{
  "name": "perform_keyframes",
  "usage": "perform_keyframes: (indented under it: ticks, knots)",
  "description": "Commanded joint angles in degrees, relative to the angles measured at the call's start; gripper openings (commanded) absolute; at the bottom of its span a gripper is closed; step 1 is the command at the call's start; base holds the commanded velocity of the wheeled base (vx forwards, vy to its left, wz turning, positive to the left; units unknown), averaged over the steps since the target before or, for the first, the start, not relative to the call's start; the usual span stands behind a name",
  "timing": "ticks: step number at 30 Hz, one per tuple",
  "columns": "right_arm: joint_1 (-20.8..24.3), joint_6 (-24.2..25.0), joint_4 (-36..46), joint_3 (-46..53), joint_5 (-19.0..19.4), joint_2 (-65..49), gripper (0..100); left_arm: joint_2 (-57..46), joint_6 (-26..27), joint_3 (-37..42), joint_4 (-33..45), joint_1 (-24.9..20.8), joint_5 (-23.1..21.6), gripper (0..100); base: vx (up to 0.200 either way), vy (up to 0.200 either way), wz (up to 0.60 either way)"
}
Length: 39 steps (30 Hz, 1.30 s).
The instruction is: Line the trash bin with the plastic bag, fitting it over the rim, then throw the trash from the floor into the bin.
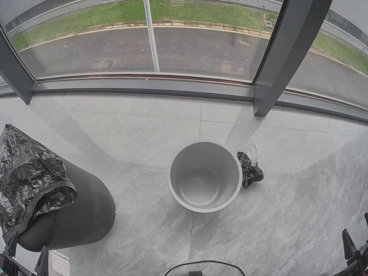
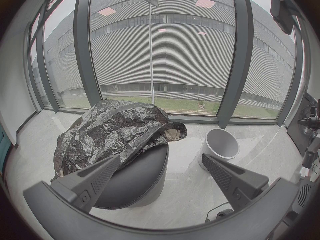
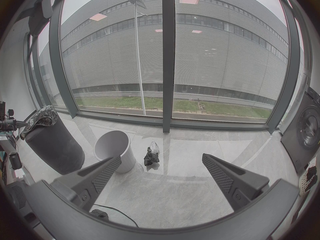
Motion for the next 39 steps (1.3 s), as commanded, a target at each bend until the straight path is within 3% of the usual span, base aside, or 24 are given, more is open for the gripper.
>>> perform_keyframes:
  ticks: [1, 8, 9, 11, 12, 15, 20, 21, 27, 34, 39]
  knots:
    - [0.02, 0.53, -0.08, 0.84, -0.47, -0.93, 100, -0.96, -0.07, 1.01, -0.89, 0.06, -0.06, 100, 0.0, 0.0, 0.0]
    - [0.02, 0.45, -0.08, 0.84, -0.2, -0.93, 100, -0.52, -1.57, -1.8, -2.64, -0.11, -0.41, 100, 0.0, 0.0, 0.0]
    - [0.02, 0.62, -0.16, 0.75, -0.2, -0.93, 100, 4.84, -7.19, -15.07, -1.85, -1.52, -0.32, 100, 0.0, 0.0, 0.0]
    - [0.02, 0.62, -0.16, 0.57, -0.2, -0.93, 100, 6.77, -7.28, -18.32, -0.36, -2.22, -0.32, 100, 0.0, 0.0, 0.0]
    - [0.02, 2.82, -0.16, -4.96, 0.06, -0.57, 100, 10.64, -4.12, -24.21, 3.77, -3.98, -0.15, 100, 0.0, 0.0, 0.0]
    - [0.2, 10.38, 3.62, -21.4, 0.32, 8.13, 100, 13.1, 0.37, -25.27, 4.83, -4.86, -0.76, 100, 0.0, 0.0, 0.0]
    - [0.37, 6.95, 3.0, -27.11, 2.17, 15.42, 100, 14.59, 5.2, -25.53, 4.48, -4.95, -5.42, 100, 0.0, 0.0, 0.0]
    - [0.72, 5.02, 0.8, -28.26, 4.19, 18.5, 100, 16.53, 8.45, -25.79, 4.39, -4.95, -7.27, 100, 0.0, 0.0, 0.0]
    - [0.55, 0.62, -1.39, -26.67, 12.28, 23.68, 100, 22.33, 21.72, -25.79, 4.65, -5.3, -10.43, 100, 0.0, 0.0, 0.0]
    - [-0.24, 2.64, -1.92, -17.09, 12.28, 20.34, 100, 28.3, 30.6, -24.21, 4.74, -6.09, -11.22, 100, 0.0, 0.0, 0.0]
    - [-0.51, 5.9, -1.57, -12.35, 12.72, 15.6, 100, 36.92, 41.32, -22.63, 4.48, -6.09, -10.25, 100, 0.0, 0.0, 0.0]
